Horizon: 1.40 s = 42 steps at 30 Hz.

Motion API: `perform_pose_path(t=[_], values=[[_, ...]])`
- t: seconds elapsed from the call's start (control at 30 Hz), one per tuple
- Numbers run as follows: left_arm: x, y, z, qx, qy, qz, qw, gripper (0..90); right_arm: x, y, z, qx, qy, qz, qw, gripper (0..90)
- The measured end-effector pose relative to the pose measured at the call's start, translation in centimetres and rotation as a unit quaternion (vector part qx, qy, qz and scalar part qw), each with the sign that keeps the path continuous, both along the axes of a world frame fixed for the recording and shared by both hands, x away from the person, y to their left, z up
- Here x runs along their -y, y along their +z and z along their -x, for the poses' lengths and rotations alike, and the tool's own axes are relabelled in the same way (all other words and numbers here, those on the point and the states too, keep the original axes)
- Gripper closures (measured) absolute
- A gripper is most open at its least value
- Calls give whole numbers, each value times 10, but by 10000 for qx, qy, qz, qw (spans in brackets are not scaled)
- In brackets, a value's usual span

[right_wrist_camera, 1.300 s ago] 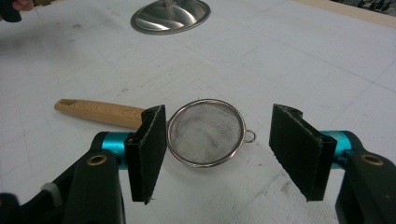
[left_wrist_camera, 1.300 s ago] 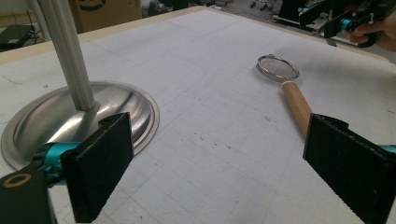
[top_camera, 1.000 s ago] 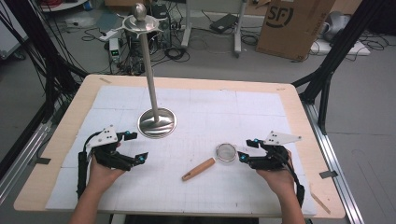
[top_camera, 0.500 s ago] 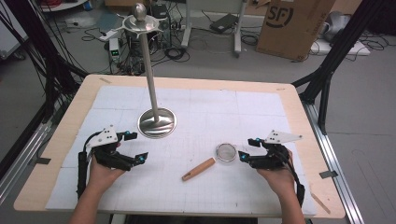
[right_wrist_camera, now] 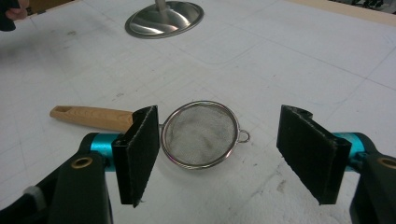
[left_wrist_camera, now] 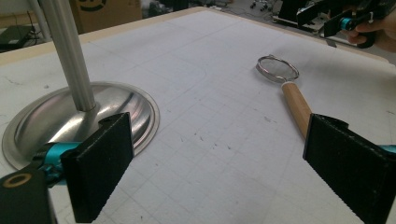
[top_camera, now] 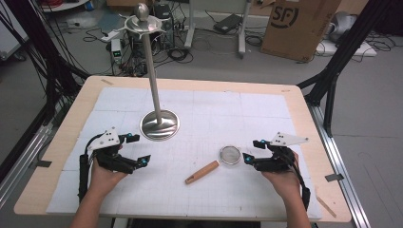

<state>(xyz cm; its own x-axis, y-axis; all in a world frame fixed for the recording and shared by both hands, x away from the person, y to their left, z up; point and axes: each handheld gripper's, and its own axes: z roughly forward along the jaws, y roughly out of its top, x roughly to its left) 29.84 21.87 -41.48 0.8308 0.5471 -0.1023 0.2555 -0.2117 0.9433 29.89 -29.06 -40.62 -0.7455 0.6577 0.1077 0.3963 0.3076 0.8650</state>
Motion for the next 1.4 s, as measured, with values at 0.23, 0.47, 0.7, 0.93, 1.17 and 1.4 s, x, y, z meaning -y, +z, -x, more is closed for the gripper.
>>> perform_pose_path(t=[0.23, 0.47, 0.7, 0.93, 1.17, 1.4], values=[[1, -1, 0, -32, 3, -20, 10000, 92, 2, 1, 1, 11, -25, -27, 10000, 286], [0, -1, 0, -34, 17, -3, 10000, 92, 2, 1, 0, 1, -5, -53, 10000, 284], [-2, 1, 0, -2, -2, -1, 10000, 92, 0, 2, 1, 40, -39, -28, 10000, 270], [-2, 1, 0, 15, 12, -26, 10000, 92, 0, 1, 1, -29, -55, -42, 10000, 264], [-1, 0, 0, -13, 18, -2, 10000, 92, 1, 2, 1, -50, -62, -57, 10000, 263], [-2, 1, 0, -1, 16, 7, 10000, 92, 0, 1, 0, -29, -35, -15, 10000, 261]])
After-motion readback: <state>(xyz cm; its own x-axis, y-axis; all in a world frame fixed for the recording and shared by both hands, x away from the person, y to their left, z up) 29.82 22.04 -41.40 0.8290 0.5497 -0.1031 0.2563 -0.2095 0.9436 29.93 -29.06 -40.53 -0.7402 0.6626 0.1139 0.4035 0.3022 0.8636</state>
